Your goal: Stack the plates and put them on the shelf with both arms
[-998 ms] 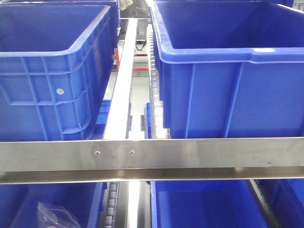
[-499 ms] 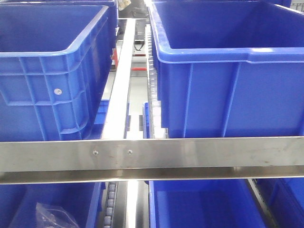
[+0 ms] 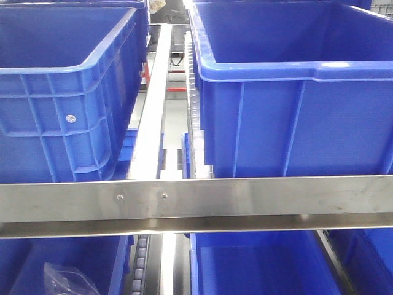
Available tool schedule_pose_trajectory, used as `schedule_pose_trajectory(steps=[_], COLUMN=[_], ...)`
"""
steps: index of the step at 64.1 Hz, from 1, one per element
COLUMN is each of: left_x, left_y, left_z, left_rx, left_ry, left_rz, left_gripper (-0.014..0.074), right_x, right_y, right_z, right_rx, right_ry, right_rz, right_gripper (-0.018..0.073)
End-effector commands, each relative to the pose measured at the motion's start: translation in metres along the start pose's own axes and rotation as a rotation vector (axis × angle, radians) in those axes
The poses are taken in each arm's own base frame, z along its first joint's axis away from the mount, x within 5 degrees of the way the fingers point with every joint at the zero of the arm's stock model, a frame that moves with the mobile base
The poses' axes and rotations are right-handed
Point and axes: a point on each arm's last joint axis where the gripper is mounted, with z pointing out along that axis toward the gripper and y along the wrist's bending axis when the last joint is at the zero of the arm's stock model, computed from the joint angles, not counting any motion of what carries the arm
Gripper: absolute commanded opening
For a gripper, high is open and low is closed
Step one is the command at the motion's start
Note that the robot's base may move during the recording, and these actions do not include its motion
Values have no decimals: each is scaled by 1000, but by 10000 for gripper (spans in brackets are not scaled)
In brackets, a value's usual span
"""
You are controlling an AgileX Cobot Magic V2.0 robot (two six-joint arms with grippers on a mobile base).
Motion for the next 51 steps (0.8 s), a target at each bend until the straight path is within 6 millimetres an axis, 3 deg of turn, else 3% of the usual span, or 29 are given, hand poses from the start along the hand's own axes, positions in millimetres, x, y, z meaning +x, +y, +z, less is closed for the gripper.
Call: schedule_pose_trajectory(steps=[1,31,43,51], left_x=[-16,-16,-16,-16], left_y=[-2,-2,-2,-2], left_z=[-3,-3,-3,-3], left_rx=[15,15,15,15], left_ry=[-103,-103,-103,-103], left_rz=[-8,-8,-8,-8], left_gripper=[85,85,85,85], right_x=[-12,-6,33,55], right_y=[3,1,-3,-4], right_z=[0,-5,-14,-9], right_rx=[-21,-13,-21,-39], right_ry=[-89,-84,-110,-95], right_rz=[-4,-4,0,17], right_gripper=[36,36,36,36])
